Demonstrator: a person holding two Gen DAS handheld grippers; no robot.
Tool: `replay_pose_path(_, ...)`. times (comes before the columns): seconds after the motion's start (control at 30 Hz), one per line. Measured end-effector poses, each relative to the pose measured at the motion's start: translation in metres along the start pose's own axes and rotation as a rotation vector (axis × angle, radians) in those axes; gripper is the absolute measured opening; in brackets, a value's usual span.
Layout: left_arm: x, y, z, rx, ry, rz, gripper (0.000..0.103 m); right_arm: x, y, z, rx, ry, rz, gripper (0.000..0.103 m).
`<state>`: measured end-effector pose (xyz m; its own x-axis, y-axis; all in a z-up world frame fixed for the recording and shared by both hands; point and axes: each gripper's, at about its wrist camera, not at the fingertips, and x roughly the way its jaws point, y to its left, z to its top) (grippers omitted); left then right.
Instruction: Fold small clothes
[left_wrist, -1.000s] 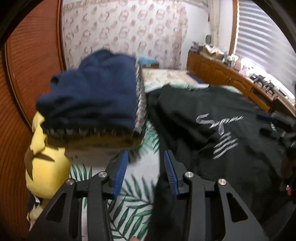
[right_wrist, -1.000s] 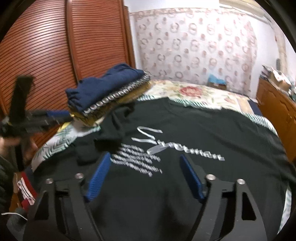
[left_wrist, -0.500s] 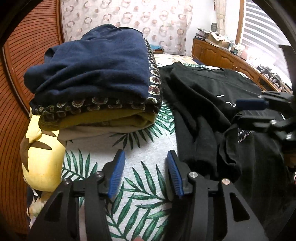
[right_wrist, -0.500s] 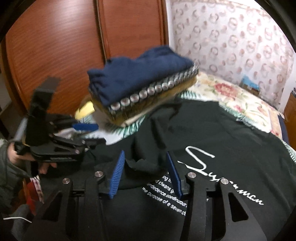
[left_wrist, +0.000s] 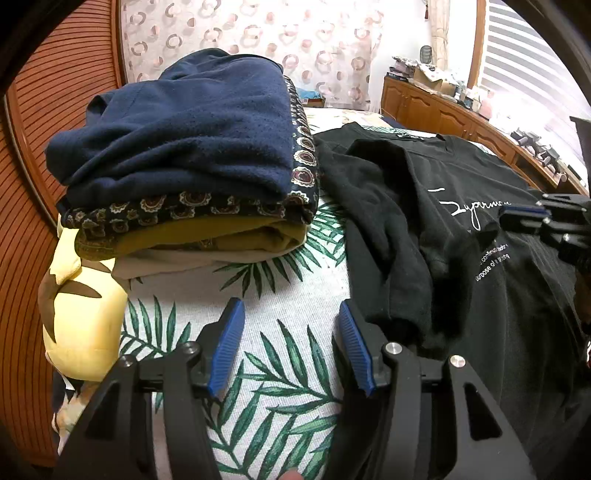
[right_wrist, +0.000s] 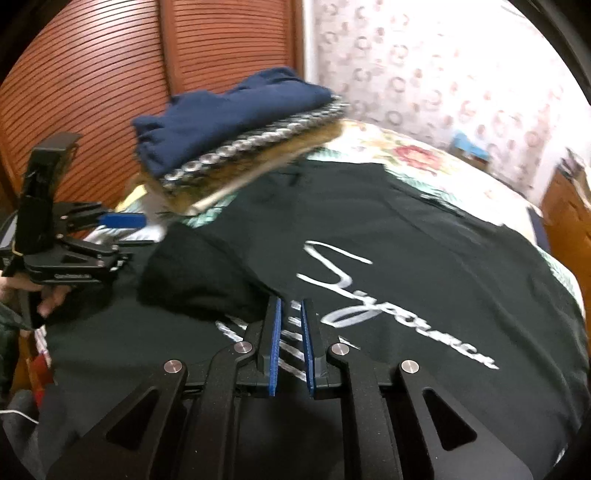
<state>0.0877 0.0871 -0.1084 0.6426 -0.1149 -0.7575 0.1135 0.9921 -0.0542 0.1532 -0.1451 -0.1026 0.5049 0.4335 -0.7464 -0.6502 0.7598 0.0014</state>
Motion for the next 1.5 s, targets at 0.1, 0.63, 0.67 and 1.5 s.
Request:
replay_pose_path(0.1,0.000,0.000,0.000,-0.001,0.000,0.000,0.052,-0.012,-0.006,0.003,0.020,-0.037,-0.002,0.009)
replay_pose_path(0.63,0.000,0.000,0.001,-0.004,0.000,-0.005,0.053,0.044,0.044,0.029,-0.095,0.028,0.117,0.037)
replay_pose_path(0.67,0.000,0.000,0.000,-0.004,-0.001,-0.005,0.053,0.043,0.045,0.027,-0.097,0.030,0.121,0.037)
replay_pose_path(1.5,0.000,0.000,0.000,-0.004,-0.001,-0.005,0.053,0.005,-0.041,0.012,0.085,-0.001,-0.144,0.009)
